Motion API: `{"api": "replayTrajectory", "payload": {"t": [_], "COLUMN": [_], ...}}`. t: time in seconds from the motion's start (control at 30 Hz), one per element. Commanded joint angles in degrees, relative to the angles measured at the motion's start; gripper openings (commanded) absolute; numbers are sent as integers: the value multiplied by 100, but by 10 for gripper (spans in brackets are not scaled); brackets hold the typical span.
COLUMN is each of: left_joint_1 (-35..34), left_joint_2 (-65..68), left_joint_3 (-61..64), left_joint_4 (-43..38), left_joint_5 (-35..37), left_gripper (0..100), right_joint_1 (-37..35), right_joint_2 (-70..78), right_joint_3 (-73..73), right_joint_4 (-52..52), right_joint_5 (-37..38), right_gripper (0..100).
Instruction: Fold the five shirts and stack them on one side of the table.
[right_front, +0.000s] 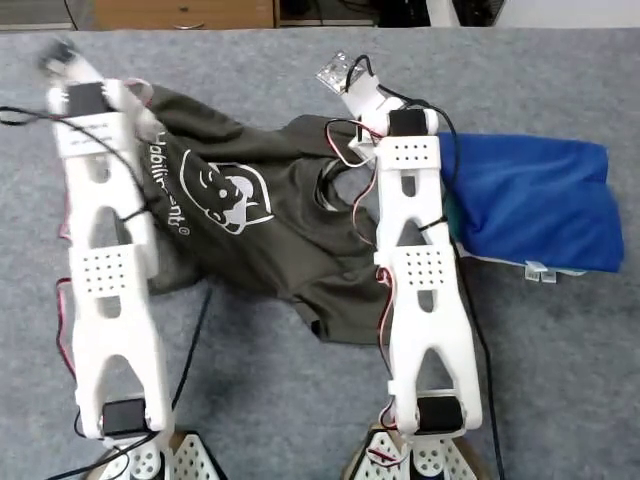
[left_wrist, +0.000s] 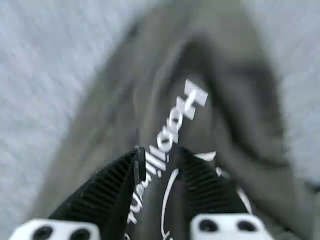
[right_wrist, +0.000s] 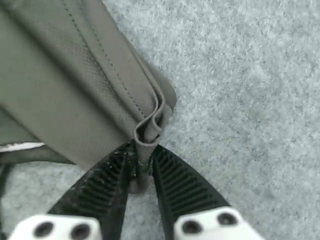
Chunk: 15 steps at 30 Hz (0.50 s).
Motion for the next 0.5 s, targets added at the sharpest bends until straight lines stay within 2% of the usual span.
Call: {"api": "replayTrajectory", "payload": {"t": [0.0,0.13,0.27,0.47], "left_joint_1": [273,44,-176,-88], "left_joint_2": [251,752,646,-585], "left_joint_3": [211,492,967,3596], "left_joint_4": [97,114,132,114], "left_joint_5": [510,598,-237,-853], "left_gripper": [26,19,18,19], "right_joint_1": [-31,-13,-13,-13], "right_joint_2": [-57,-57,-57,-57], "right_joint_3": [-180,-180,-180,-189], "right_joint_4": [-79,-79,-79,-158], "right_joint_5": [70,79,79,88], "right_gripper": [2,2,2,2]}}
